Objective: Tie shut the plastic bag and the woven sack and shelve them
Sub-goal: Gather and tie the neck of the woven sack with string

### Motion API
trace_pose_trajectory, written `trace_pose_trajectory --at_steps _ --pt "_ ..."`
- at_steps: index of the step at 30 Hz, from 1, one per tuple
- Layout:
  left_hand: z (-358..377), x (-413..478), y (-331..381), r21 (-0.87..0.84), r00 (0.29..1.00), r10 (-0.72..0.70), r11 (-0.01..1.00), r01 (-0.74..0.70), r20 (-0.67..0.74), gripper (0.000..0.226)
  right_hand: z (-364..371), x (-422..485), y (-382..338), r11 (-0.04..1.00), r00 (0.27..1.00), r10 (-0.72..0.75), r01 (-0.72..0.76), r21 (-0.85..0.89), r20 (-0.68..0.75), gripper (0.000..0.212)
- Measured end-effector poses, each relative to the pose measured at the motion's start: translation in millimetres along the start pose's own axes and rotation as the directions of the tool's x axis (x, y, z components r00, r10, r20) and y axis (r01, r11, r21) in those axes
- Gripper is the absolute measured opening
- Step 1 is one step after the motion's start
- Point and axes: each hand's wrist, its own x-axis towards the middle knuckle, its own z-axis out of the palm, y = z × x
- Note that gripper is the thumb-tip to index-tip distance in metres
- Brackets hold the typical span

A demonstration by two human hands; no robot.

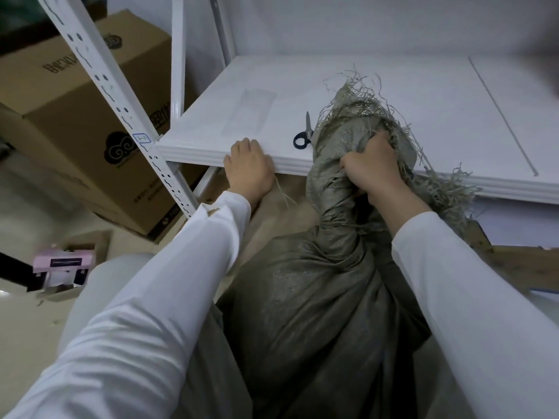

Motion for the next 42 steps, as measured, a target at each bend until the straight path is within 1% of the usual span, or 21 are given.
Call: trace_pose_trajectory --at_steps 2,5,7,8,11,14,16,19,20,23,25,27,29,30,32,33,35,37,39,41,42 --pt "-3.9 3.9 -1.4 0.002 1.000 0.011 1.000 -0.011 -0.010 0.030 3.5 4.2 3.1 1.000 1.000 0.004 -0.004 0.000 -0.004 0.067" --pt "-11.6 8.6 -1.9 0.075 0.998 0.054 0.996 -0.052 -0.024 0.025 8.3 12.7 9.4 0.999 0.999 0.008 -0.009 -0.042 -0.034 0.036" --pt "-15.1 10.6 -1.8 0.128 0.996 0.083 0.989 -0.079 -0.027 0.025 10.7 16.8 12.3 0.999 0.999 0.023 -0.024 -0.035 -0.029 0.042" --pt "-16.3 12.0 -2.1 0.117 0.996 0.079 0.990 -0.074 -0.038 0.025 11.8 18.8 13.8 0.999 0.999 0.020 -0.021 -0.031 -0.029 0.043" --pt "-16.7 19.1 -5.4 -0.076 0.995 -0.045 0.996 0.038 -0.084 0.027 13.2 21.2 16.6 1.000 1.000 0.009 -0.010 -0.023 -0.025 0.039" --pt "-14.8 27.5 -11.2 -0.284 0.974 -0.205 0.944 0.170 -0.097 0.021 15.1 24.0 17.6 1.000 1.000 -0.004 0.004 -0.005 -0.025 0.040" --pt "-14.4 30.8 -13.0 -0.324 0.960 -0.274 0.914 0.242 -0.057 0.027 16.7 25.0 18.5 1.000 1.000 -0.006 0.007 0.013 -0.026 0.038" --pt "-12.0 35.5 -13.2 -0.275 0.944 -0.330 0.908 0.315 -0.008 0.034 19.1 22.9 17.7 1.000 0.999 0.007 -0.006 0.023 -0.051 0.027" --pt "-11.3 37.0 -12.6 -0.264 0.943 -0.332 0.911 0.318 -0.010 0.032 20.4 22.4 18.0 1.000 0.998 0.002 -0.002 0.016 -0.060 0.027" --pt "-10.0 38.8 -11.4 -0.249 0.944 -0.329 0.915 0.317 -0.006 0.024 23.6 17.6 15.7 1.000 0.994 0.011 -0.012 -0.012 -0.108 0.059" --pt "-8.4 39.4 -12.6 -0.256 0.942 -0.336 0.909 0.328 0.014 0.024 25.3 13.9 14.7 0.999 0.992 0.003 -0.007 -0.031 -0.130 0.068" --pt "-9.7 38.1 -11.9 -0.271 0.937 -0.349 0.899 0.343 0.028 0.025 26.4 10.3 12.5 0.995 0.987 -0.020 0.004 -0.097 -0.162 0.071" --pt "-11.6 36.5 -10.6 -0.291 0.932 -0.360 0.888 0.355 0.039 0.023 26.9 5.8 6.9 0.974 0.961 -0.100 0.041 -0.225 -0.258 0.072" --pt "-12.4 35.4 -9.9 -0.302 0.931 -0.363 0.883 0.360 0.048 0.022 27.2 3.2 3.6 0.951 0.932 -0.179 0.082 -0.299 -0.314 0.074" --pt "-15.0 32.0 -8.6 -0.341 0.932 -0.357 0.870 0.356 0.063 0.023 28.9 0.0 -2.0 0.882 0.838 -0.380 0.201 -0.427 -0.391 0.072" --pt "-15.6 31.2 -9.0 -0.379 0.933 -0.352 0.856 0.353 0.073 0.022 30.4 -0.6 -4.3 0.839 0.777 -0.477 0.265 -0.475 -0.409 0.066" --pt "-18.4 31.7 -10.7 -0.485 0.923 -0.365 0.789 0.377 0.124 0.019 35.0 -2.0 -8.5 0.762 0.661 -0.618 0.368 -0.533 -0.426 0.051" --pt "-23.4 31.7 -11.9 -0.557 0.881 -0.423 0.689 0.464 0.211 0.025 41.5 -4.8 -10.5 0.703 0.607 -0.692 0.447 -0.553 -0.390 0.042" --pt "-27.9 32.6 -12.6 -0.641 0.823 -0.448 0.528 0.558 0.348 0.032 49.0 -7.0 -7.3 0.663 0.608 -0.724 0.482 -0.573 -0.326 0.036" --pt "-33.9 30.2 -12.9 -0.695 0.778 -0.392 0.361 0.621 0.491 0.031 53.8 -8.6 -4.8 0.659 0.622 -0.728 0.515 -0.548 -0.290 0.028" --pt "-37.1 27.7 -12.9 -0.692 0.758 -0.353 0.317 0.648 0.548 0.027 56.0 -9.3 -5.5 0.668 0.632 -0.724 0.541 -0.511 -0.278 0.022"
